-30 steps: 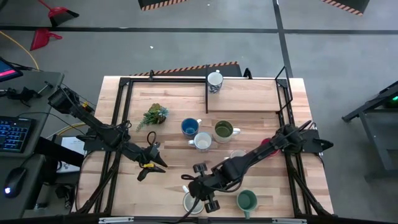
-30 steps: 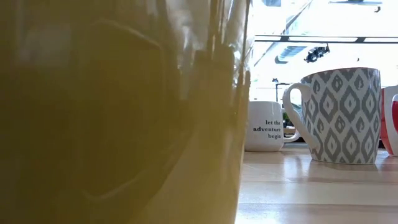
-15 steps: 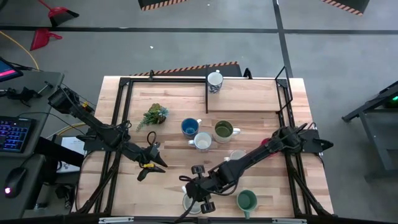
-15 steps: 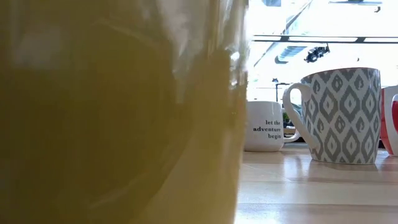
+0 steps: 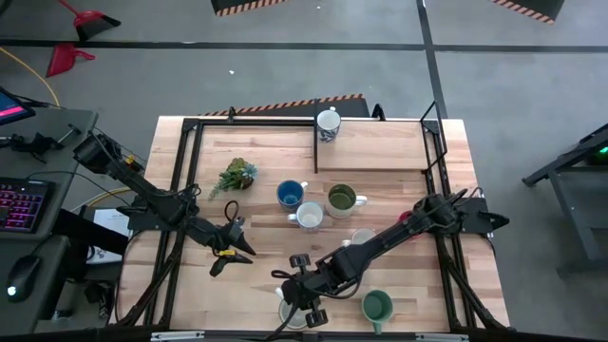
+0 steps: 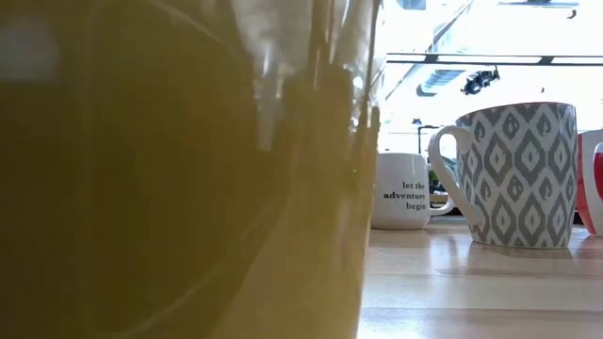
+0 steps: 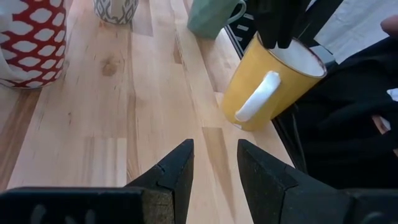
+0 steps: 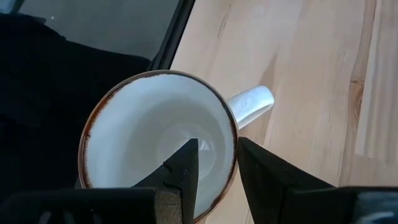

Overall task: Place coffee mugs
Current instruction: Put the yellow mug on the shelf

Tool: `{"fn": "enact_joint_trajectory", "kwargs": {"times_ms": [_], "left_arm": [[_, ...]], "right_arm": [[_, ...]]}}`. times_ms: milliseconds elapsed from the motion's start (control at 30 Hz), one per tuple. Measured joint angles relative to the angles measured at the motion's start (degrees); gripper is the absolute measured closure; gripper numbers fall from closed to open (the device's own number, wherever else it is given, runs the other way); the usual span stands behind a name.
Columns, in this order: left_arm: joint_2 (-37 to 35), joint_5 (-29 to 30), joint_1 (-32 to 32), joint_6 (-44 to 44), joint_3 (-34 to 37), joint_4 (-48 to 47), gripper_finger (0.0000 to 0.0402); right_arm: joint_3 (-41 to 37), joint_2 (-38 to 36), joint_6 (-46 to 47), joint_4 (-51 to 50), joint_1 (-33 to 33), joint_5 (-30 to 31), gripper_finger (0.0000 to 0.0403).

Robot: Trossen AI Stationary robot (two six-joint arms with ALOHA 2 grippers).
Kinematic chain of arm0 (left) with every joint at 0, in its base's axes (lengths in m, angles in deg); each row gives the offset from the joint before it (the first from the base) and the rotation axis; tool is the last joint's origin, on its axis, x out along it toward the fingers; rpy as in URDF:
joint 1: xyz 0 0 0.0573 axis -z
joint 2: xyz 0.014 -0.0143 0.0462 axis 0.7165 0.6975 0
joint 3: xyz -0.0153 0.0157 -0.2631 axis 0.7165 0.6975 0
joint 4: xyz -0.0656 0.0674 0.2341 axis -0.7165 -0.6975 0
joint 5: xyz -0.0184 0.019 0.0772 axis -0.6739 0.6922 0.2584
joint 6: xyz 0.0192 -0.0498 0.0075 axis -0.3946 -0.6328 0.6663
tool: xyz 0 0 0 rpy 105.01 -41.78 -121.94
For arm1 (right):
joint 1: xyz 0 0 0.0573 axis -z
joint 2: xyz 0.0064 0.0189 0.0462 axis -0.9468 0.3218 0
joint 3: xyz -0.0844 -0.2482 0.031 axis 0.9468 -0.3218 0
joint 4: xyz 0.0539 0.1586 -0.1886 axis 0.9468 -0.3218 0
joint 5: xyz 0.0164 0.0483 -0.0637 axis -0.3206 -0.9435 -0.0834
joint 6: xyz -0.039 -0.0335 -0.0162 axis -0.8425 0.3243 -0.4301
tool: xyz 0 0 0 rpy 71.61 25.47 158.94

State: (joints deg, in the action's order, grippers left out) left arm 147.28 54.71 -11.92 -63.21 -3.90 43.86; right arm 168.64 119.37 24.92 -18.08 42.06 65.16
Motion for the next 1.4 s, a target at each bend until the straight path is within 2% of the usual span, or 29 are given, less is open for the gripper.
{"fn": "enact_joint_trajectory", "kwargs": {"times_ms": [1100,1400], "left_arm": [[0.00,-0.02,0.01,0.52,0.00,-2.36,0.0289],[0.02,-0.02,0.02,0.49,0.00,-2.58,0.0289]], "right_arm": [[0.62,0.08,-2.75,0.21,0.63,0.13,0.0299],[0.64,2.18,-2.72,0.54,0.63,0.15,0.0299]]}}
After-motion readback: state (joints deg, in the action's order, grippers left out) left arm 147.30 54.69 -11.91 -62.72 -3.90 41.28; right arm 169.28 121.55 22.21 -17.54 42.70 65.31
